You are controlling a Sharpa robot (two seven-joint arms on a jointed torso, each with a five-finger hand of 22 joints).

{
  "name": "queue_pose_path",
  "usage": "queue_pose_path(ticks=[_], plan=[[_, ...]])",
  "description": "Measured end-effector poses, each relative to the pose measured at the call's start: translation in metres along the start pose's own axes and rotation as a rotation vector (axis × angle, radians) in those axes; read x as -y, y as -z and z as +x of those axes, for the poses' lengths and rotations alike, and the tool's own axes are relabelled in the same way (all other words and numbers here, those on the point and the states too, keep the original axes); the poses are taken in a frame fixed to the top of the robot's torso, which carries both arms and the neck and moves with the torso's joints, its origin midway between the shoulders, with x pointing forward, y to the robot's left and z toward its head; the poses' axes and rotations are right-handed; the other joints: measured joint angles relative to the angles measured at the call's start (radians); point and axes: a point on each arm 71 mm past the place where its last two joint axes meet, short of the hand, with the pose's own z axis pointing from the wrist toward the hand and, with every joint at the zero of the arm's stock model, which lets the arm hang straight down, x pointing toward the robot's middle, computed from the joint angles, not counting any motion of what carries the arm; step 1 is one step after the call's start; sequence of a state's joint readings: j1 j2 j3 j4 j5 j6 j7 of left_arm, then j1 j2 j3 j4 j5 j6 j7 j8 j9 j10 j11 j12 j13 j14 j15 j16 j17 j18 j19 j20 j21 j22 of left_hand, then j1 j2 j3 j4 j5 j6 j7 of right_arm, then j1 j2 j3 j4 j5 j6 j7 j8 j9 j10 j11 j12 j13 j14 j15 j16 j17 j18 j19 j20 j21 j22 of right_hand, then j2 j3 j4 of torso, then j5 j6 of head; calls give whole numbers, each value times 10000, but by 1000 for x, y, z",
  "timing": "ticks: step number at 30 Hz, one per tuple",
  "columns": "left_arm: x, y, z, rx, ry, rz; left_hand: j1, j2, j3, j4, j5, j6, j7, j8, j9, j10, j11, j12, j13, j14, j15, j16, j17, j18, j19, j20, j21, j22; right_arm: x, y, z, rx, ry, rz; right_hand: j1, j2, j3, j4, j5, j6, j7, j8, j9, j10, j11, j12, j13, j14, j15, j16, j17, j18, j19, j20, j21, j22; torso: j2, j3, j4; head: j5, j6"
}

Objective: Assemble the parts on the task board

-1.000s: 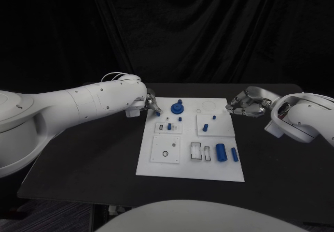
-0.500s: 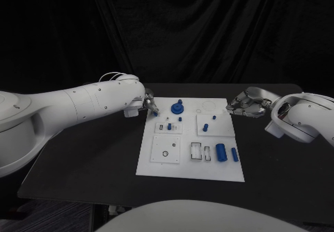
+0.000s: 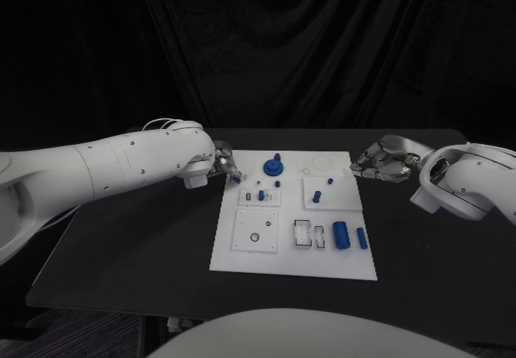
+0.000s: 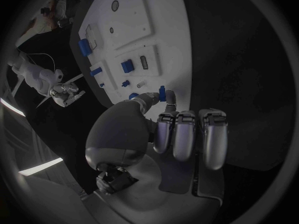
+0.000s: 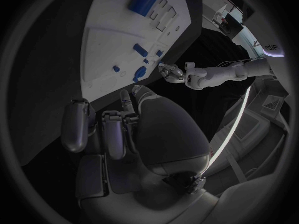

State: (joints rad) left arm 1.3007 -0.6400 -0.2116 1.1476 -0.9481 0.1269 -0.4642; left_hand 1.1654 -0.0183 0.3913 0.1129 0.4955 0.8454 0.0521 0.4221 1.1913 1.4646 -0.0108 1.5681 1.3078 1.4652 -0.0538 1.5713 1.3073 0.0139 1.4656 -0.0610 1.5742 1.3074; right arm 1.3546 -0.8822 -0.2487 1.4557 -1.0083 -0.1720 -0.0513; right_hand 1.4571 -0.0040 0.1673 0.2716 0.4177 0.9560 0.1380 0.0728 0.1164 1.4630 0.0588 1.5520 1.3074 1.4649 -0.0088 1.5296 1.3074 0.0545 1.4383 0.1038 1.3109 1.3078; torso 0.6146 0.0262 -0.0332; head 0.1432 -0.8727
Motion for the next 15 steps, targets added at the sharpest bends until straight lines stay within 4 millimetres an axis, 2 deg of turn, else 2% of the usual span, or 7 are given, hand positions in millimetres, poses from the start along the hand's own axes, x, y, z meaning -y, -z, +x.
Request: queue_pose_path(ticks=[9, 15], plan=[[6, 16, 16, -182, 337, 517, -132, -131, 186, 52, -113, 94, -25, 0, 0, 0, 0, 0, 0, 0, 0, 0, 0, 0, 0, 0, 0, 0, 6, 4, -2, 58, -23, 136, 37, -38, 0, 0, 0, 0, 0, 0, 1, 0, 0, 1, 0, 0, 0, 0, 0, 0, 0, 0, 0, -1, 0, 0, 0, 100, 1], [9, 22, 21, -224, 456, 669, -133, -132, 193, 60, -113, 106, -35, -1, 0, 0, 0, 0, 0, 0, 1, 0, 0, 0, 0, 1, 0, 0, 8, 6, -4, 89, -34, 192, 37, -38, 0, 0, 0, 0, 0, 0, 1, 0, 0, -24, 1, 0, 0, 0, 0, 0, 0, 0, 0, -1, 0, 2, 0, 92, 1]])
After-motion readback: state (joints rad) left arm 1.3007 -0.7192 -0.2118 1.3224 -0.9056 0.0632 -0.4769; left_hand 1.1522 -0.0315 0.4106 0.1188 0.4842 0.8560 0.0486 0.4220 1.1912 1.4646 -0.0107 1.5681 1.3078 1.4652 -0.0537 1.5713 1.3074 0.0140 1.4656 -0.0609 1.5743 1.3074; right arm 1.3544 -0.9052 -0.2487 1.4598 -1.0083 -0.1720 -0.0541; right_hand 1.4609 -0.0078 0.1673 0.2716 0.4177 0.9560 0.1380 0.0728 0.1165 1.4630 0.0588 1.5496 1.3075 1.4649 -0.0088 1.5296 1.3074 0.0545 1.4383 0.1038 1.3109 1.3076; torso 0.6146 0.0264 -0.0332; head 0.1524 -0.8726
